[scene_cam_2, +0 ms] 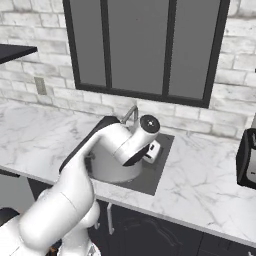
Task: Move the pot and pan from the stove into the sink.
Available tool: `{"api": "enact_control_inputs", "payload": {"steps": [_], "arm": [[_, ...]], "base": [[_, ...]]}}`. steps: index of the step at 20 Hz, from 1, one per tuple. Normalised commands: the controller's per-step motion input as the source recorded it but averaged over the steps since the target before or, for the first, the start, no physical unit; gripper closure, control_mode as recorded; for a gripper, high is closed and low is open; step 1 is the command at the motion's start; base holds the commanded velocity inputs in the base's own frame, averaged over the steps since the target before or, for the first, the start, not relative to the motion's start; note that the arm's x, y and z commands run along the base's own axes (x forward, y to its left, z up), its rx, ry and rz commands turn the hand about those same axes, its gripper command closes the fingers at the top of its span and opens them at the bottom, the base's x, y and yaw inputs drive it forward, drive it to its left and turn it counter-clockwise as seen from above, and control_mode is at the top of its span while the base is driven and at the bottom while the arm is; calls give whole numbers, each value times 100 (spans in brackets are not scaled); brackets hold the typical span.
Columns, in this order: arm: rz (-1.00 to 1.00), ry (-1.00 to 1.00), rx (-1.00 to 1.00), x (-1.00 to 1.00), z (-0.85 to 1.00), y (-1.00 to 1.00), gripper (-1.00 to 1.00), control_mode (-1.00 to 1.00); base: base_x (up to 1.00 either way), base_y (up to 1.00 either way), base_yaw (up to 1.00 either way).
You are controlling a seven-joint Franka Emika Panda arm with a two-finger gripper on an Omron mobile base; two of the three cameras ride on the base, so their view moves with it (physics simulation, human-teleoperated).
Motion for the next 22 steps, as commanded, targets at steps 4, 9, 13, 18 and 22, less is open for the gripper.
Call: {"api": "enact_control_inputs", "payload": {"steps": [4,9,13,18,22], "arm": [[-2,3,6,62,-27,0,100,-100],[-2,1,7,58,-29,0,100,-100],[-3,0,9,52,-31,-9,100,-100],[-5,0,11,41,-34,-21,100,-100],[-4,0,10,33,-39,-20,100,-100]], "base": [[0,0,0],[0,0,0],[0,0,0],[0,0,0],[0,0,0]]}}
